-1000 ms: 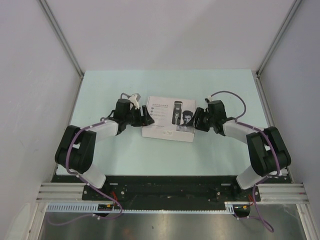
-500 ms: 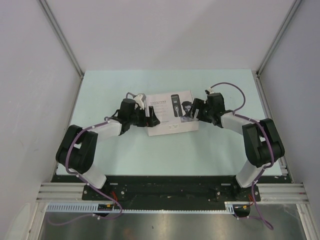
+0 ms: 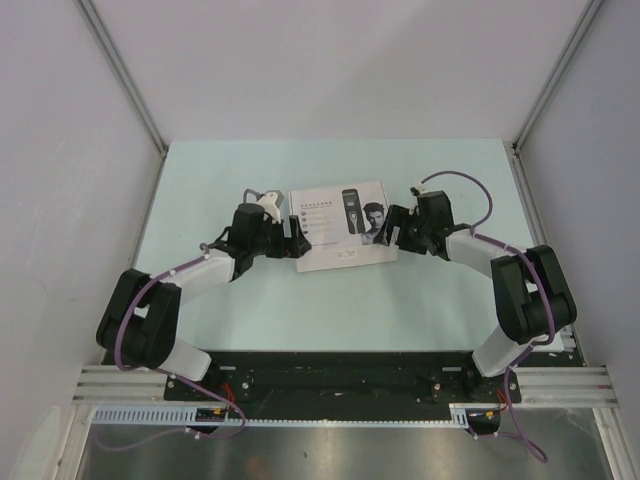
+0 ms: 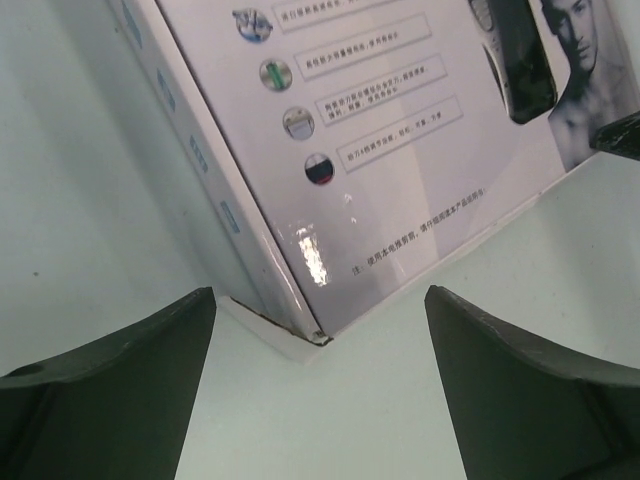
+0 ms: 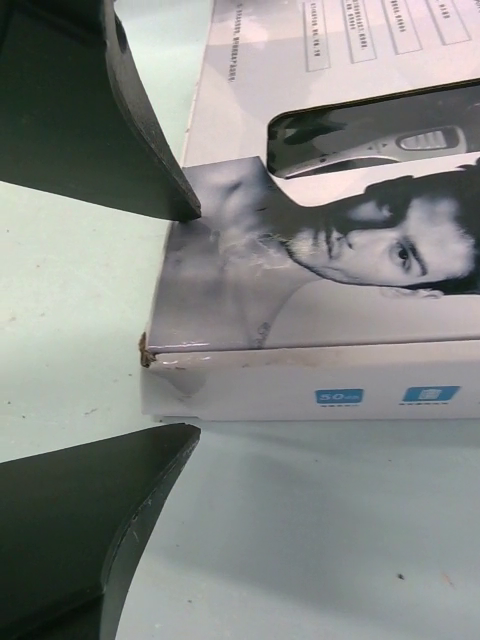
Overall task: Sort the hair-cutting tools
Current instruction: Close the storage box at the center of the board.
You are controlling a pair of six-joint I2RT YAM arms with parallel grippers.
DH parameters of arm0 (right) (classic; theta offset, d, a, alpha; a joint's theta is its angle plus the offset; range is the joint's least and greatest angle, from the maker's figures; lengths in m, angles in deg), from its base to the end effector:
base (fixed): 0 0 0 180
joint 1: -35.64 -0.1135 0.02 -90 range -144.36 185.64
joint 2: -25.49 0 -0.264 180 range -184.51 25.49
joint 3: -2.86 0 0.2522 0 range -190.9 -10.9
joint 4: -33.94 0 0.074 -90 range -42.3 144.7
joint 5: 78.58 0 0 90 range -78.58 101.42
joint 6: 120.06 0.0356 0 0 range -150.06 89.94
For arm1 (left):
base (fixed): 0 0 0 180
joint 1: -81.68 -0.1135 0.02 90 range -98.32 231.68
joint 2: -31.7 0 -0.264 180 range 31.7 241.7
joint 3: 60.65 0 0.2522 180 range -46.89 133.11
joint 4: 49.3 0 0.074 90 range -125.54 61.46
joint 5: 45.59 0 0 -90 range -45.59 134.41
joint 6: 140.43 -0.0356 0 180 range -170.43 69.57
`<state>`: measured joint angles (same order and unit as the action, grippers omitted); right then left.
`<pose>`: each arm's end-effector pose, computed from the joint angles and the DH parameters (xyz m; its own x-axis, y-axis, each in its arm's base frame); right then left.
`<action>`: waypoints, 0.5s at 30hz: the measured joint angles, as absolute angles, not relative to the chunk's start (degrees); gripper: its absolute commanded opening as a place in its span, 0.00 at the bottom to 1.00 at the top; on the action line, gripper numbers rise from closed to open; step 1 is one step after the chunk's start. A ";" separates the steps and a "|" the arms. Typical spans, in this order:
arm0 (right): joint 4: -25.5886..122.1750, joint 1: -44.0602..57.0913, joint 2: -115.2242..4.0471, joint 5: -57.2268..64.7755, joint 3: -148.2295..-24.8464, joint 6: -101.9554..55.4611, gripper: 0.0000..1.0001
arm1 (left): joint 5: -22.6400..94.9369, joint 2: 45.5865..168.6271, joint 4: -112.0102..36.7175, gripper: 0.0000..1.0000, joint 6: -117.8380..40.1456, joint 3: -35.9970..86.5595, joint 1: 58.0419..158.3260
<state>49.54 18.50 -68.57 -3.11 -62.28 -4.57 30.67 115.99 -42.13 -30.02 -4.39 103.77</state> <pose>0.3192 0.1078 0.1788 -0.8011 0.1889 -0.5679 -0.1235 0.8763 0.4656 0.2795 -0.1226 0.1951 -0.6907 -0.0853 -0.7181 0.3246 0.8508 -0.4133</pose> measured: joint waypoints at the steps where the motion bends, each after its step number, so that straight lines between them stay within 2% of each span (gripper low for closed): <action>1: 49.59 18.50 -68.31 -3.39 -61.93 -4.28 0.88 | 30.56 116.06 -42.02 0.91 -29.89 -4.80 103.86; 15: 45.11 19.24 -67.83 -5.64 -58.10 0.66 0.91 | 28.73 117.72 -42.88 0.90 -28.21 -5.24 104.45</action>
<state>45.11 19.24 -67.83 -5.64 -58.10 0.66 28.73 117.72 -42.88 -28.21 -5.24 104.45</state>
